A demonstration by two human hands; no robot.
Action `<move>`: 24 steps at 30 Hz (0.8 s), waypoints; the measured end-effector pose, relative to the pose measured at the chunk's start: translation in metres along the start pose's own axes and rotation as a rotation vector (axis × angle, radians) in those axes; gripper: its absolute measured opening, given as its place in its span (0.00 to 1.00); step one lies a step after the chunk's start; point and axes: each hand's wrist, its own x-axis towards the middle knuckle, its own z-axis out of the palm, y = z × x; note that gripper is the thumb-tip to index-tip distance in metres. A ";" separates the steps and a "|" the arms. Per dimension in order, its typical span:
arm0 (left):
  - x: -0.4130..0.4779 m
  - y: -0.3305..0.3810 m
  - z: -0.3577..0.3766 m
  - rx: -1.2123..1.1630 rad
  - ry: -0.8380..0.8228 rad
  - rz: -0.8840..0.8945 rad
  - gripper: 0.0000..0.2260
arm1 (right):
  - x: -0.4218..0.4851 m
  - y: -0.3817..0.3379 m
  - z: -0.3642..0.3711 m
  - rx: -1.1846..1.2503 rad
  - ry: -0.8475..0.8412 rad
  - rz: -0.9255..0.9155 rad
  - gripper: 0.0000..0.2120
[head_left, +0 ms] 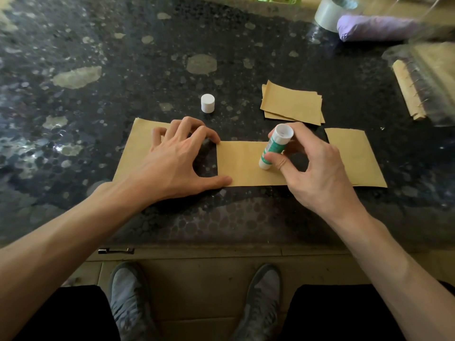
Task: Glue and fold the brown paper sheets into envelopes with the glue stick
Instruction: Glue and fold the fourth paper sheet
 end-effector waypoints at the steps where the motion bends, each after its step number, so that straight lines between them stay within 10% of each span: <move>1: 0.000 0.000 0.000 0.000 -0.001 0.000 0.39 | -0.001 0.001 0.000 -0.018 0.016 0.001 0.21; 24: 0.000 -0.001 0.000 0.001 -0.010 -0.001 0.38 | -0.005 0.012 -0.018 -0.060 -0.012 0.011 0.17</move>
